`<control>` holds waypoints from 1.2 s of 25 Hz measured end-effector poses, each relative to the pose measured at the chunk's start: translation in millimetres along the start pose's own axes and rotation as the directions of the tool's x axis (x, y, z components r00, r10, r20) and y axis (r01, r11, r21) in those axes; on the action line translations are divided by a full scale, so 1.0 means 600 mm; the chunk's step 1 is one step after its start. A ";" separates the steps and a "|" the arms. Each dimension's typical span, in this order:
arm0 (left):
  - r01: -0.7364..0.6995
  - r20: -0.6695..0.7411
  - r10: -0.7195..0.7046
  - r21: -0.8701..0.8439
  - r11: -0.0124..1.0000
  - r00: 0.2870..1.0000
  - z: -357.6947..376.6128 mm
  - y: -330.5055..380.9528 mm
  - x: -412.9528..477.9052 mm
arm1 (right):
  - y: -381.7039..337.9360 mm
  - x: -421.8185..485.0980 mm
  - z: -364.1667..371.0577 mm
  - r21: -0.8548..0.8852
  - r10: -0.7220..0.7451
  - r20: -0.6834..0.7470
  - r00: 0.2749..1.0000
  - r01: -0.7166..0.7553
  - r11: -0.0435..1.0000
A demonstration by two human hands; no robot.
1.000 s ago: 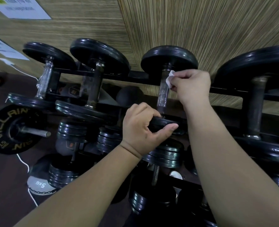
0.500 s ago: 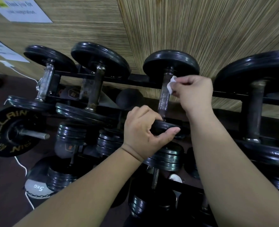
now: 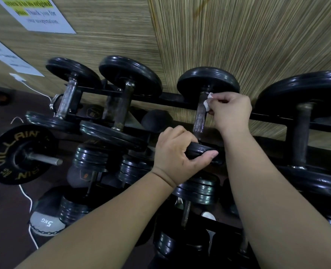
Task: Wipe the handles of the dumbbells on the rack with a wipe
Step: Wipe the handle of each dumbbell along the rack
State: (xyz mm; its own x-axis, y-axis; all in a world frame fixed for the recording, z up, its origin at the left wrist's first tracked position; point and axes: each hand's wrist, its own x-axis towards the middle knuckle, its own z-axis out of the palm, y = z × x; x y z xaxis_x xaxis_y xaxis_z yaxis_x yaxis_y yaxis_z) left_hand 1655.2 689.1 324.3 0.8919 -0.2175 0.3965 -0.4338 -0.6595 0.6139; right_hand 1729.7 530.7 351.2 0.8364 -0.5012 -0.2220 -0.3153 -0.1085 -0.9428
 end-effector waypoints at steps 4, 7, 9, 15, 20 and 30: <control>0.001 0.012 -0.001 0.020 1.000 1.000 -0.003 0.000 0.000 | 0.010 -0.034 -0.020 -0.192 0.006 0.126 0.992 0.019 0.981; 0.008 0.066 -0.009 0.010 1.000 0.998 -0.010 0.002 0.004 | 0.008 -0.079 -0.046 -0.382 0.078 0.323 0.943 0.055 0.922; 0.029 0.143 -0.030 0.012 1.000 0.989 -0.022 0.011 0.006 | -0.002 -0.093 -0.060 -0.423 0.070 0.391 0.918 0.112 0.899; 0.236 0.472 -0.176 -0.069 0.969 0.864 -0.083 0.031 0.047 | -0.079 -0.099 -0.101 -0.152 0.001 0.250 0.968 0.039 0.988; 0.546 0.360 -0.416 -0.454 0.704 0.835 -0.132 0.100 0.107 | -0.151 -0.112 -0.115 0.357 0.044 0.256 0.966 -0.136 0.924; 0.495 0.306 -0.414 -0.711 0.499 0.857 -0.179 0.128 0.157 | -0.172 -0.156 -0.081 0.274 -0.097 0.346 0.933 -0.001 0.962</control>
State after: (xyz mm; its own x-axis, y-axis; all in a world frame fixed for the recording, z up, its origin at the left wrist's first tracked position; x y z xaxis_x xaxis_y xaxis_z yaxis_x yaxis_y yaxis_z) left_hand 1691.9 695.2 482.1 0.9833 -0.1342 -0.1232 0.1341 0.0752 0.9881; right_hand 1662.4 547.1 481.3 0.9662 -0.1606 -0.2016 -0.1816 0.1311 -0.9746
